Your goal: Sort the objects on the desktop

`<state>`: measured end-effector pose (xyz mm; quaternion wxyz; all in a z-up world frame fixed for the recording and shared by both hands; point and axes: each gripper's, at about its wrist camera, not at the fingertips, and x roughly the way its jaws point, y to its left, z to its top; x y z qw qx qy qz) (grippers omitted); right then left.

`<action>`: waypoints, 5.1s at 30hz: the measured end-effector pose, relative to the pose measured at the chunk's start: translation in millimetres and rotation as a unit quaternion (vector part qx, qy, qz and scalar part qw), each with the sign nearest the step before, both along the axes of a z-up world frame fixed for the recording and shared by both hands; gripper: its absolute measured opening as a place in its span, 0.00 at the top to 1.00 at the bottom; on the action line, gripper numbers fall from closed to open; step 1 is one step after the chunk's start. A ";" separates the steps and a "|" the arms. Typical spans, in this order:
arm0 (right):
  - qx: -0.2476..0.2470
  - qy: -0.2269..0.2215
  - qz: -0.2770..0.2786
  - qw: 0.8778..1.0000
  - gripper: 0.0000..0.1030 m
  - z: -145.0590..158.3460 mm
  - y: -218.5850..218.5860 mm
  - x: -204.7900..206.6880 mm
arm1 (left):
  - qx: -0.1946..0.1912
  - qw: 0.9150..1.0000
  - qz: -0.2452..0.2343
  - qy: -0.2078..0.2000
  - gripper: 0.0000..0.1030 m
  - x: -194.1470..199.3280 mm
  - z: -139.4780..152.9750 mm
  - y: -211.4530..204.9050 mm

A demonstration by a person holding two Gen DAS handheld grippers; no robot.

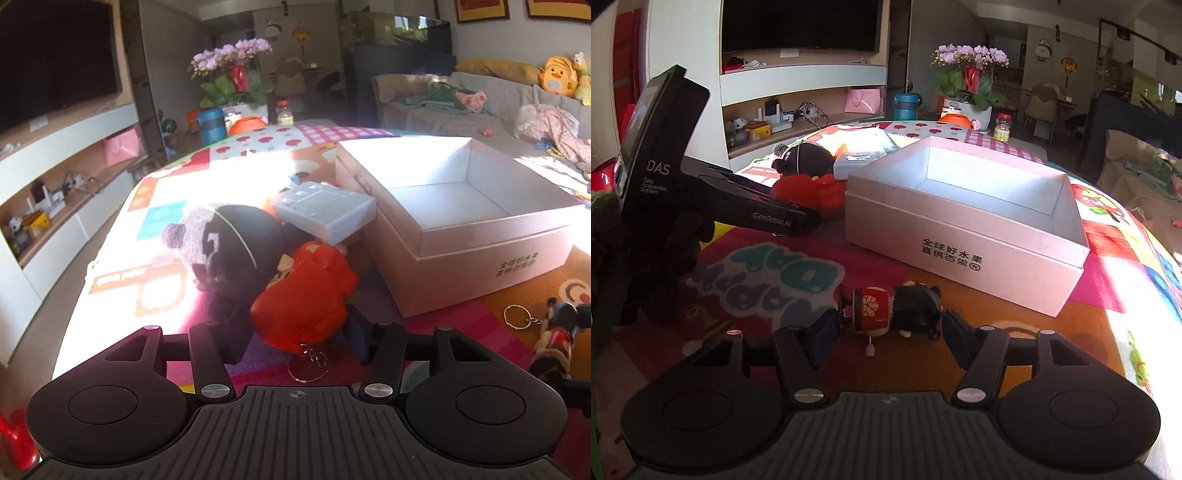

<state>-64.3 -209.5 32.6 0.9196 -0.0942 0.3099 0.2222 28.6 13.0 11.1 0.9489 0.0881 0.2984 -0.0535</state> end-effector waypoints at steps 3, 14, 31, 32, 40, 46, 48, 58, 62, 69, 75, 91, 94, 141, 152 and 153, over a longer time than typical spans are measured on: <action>0.001 -0.003 -0.010 1.000 0.38 1.4 -8.2 -3.6 | 0.027 0.998 -0.048 -0.015 0.45 -33.0 5.0 -7.6; -0.007 0.039 -0.086 0.996 0.06 -12.7 -14.1 23.6 | 0.003 0.994 -0.112 0.019 0.13 -87.8 -8.3 -16.8; 0.064 0.040 -0.120 0.990 0.02 -16.5 -21.4 24.3 | -0.107 0.988 -0.100 0.050 0.03 -81.9 7.7 -8.5; 0.070 0.034 -0.130 0.988 0.02 -14.7 -24.2 22.7 | -0.112 0.988 -0.094 0.053 0.03 -79.3 10.2 -15.5; 0.076 -0.016 -0.206 0.976 0.02 -3.6 -49.6 12.6 | -0.091 0.993 -0.061 0.050 0.04 -37.4 4.0 -44.7; 0.043 -0.039 -0.153 0.987 0.07 8.3 -39.3 6.1 | -0.032 0.994 -0.102 0.021 0.04 -49.5 1.1 -40.5; 0.022 -0.030 -0.113 0.993 0.17 10.1 -26.6 10.5 | -0.027 0.991 -0.134 0.015 0.04 -60.2 0.4 -31.3; -0.007 0.035 -0.085 0.996 0.59 -7.9 7.6 53.5 | -0.085 0.990 -0.093 0.059 0.03 -71.9 5.7 -8.7; -0.018 0.033 -0.061 0.997 0.59 0.5 4.9 27.8 | -0.067 0.994 -0.076 0.050 0.03 -66.9 5.2 -23.4; 0.002 0.040 -0.033 0.999 0.59 30.5 -19.1 -23.7 | -0.039 0.991 -0.128 0.013 0.05 -90.7 16.4 -37.1; 0.018 -0.046 -0.049 0.998 0.59 86.8 -27.6 -13.9 | 0.002 0.977 -0.181 -0.115 0.05 -84.5 73.7 -61.3; -0.032 -0.053 -0.036 0.997 0.49 61.6 -2.6 68.2 | -0.031 0.988 -0.090 -0.118 0.01 -14.2 59.8 -30.3; -0.061 -0.012 0.015 0.998 0.59 31.1 21.6 59.8 | -0.028 0.993 -0.066 -0.090 0.01 -21.1 35.8 -14.0; 0.001 -0.009 0.014 1.000 0.99 27.7 68.5 99.4 | -0.051 0.996 0.032 0.059 0.00 -27.4 -4.1 32.9; -0.079 -0.036 -0.081 0.993 0.82 22.5 142.2 168.8 | -0.048 0.997 0.031 0.058 0.00 -31.2 -5.8 35.6; -0.083 -0.031 -0.079 0.993 0.79 19.5 141.7 170.2 | -0.048 0.997 0.031 0.058 0.00 -30.6 -6.1 35.5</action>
